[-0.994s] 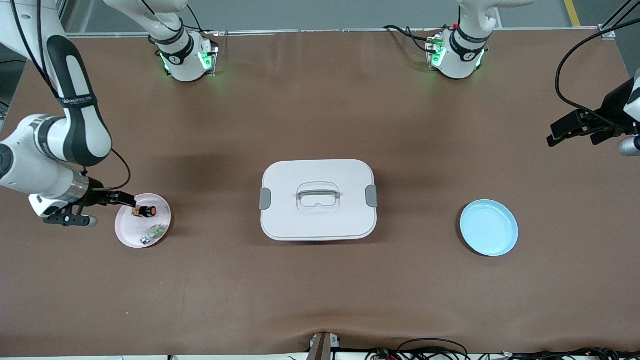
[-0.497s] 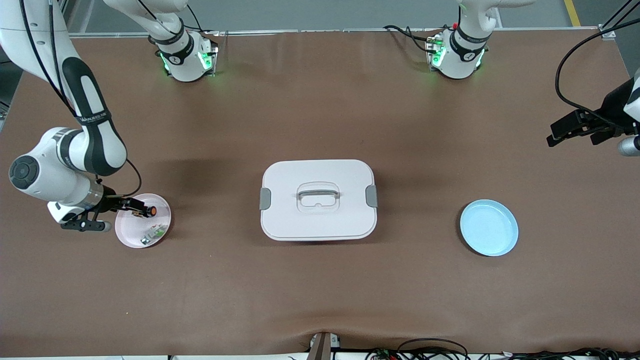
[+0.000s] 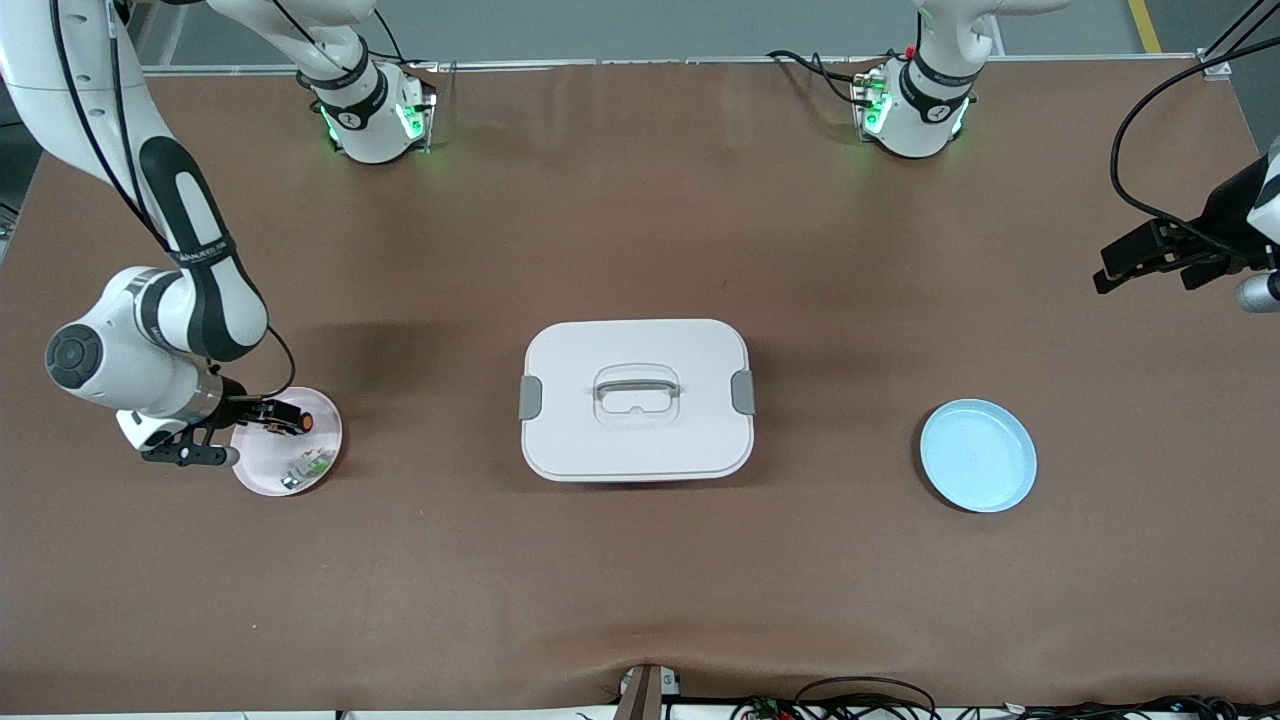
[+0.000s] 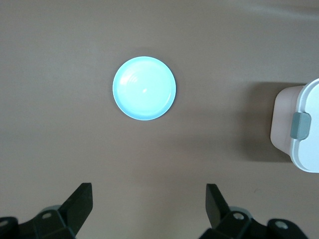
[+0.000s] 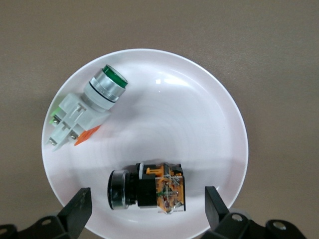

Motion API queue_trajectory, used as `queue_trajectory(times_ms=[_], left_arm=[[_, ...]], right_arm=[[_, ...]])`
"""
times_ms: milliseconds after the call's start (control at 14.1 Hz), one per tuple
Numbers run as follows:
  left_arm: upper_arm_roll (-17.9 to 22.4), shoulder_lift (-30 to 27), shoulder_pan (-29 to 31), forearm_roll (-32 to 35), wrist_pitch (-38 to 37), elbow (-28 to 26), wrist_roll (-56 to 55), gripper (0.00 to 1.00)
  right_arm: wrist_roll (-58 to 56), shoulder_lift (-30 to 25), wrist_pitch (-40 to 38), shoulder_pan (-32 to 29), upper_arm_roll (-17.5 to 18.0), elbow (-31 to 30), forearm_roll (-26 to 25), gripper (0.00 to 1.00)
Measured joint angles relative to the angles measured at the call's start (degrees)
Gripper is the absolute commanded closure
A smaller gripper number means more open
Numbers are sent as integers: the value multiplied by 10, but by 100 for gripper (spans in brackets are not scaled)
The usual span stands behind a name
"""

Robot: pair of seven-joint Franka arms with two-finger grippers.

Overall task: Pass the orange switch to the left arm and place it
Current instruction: 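Move the right gripper over the white plate toward the black switch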

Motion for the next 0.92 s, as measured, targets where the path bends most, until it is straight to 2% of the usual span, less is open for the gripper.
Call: queue_trajectory(times_ms=[923], left_arm=[[0,0,0,0,0,0,0,0]], right_arm=[[0,33,12,1,6,0,4,0]])
